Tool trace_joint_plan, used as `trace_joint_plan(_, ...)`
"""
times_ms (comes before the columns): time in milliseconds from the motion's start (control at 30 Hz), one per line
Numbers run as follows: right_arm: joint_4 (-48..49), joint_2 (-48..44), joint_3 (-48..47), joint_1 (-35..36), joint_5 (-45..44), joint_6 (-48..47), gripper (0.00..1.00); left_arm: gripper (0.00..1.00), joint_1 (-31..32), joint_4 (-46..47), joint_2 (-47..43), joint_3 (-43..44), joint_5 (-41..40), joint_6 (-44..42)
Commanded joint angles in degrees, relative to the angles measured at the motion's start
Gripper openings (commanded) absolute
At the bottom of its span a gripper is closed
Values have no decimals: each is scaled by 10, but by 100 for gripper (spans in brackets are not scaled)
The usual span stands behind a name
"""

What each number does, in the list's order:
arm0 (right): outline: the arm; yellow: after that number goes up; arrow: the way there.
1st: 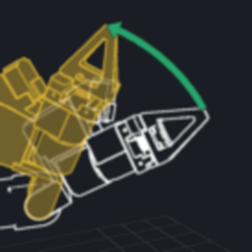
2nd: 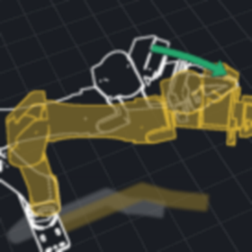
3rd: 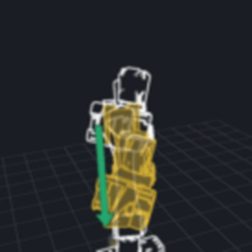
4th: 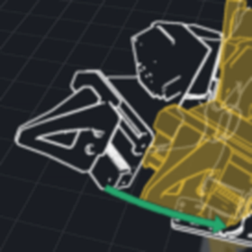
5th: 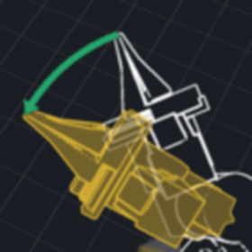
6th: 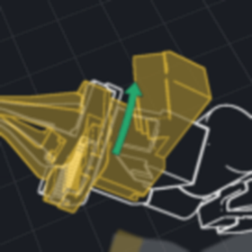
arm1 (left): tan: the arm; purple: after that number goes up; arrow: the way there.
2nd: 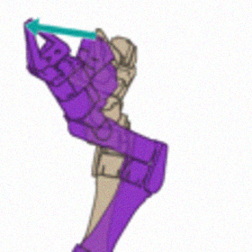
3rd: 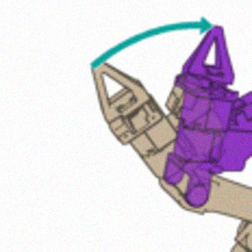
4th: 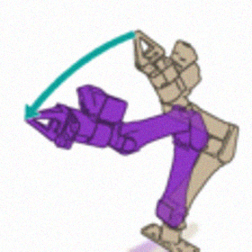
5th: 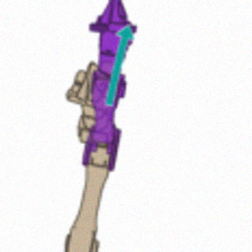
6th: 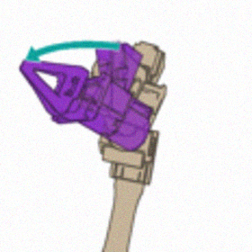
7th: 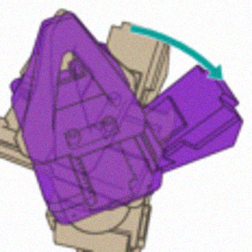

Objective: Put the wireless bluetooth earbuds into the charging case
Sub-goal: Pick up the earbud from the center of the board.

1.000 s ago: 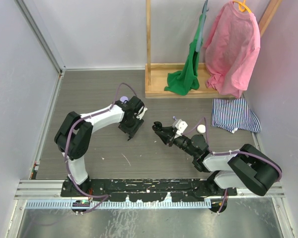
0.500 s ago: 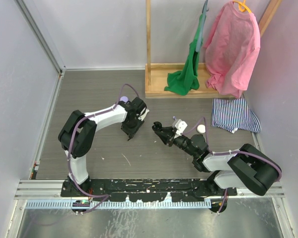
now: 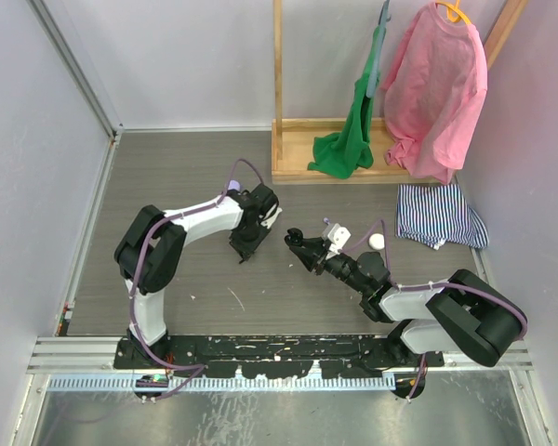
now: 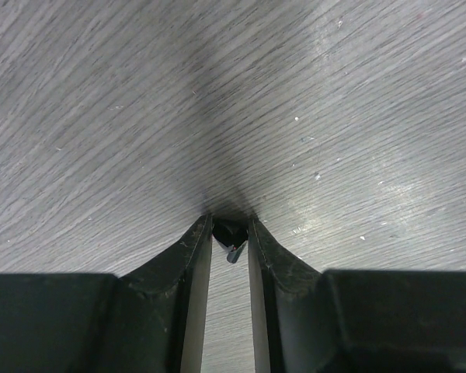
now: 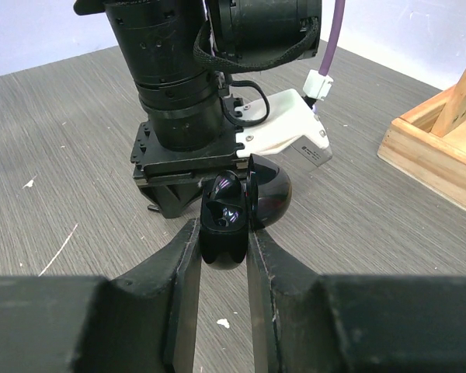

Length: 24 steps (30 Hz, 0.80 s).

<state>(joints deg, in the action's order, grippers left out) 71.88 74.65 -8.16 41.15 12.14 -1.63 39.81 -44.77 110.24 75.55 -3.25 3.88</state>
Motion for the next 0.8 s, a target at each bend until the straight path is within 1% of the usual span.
trace_joint_plan(0, 31, 2, -21, 0, 7, -1, 6, 25, 6, -17, 14, 13, -22, 13)
trace_joint_plan(167, 29, 0, -21, 0, 7, -1, 6, 19, 7, -5, -10, -2, -29, 33)
trace_joint_plan(433, 29, -3, -21, 1, 10, 2, 6, 9, 7, 44, -86, -31, -45, 65)
trace_joint_plan(667, 30, -11, -19, 1, 8, -1, 6, 9, 7, 97, -169, -77, -73, 96)
trace_joint_plan(767, 34, -9, -22, 1, 9, -1, 6, 9, 6, 126, -219, -97, -65, 107)
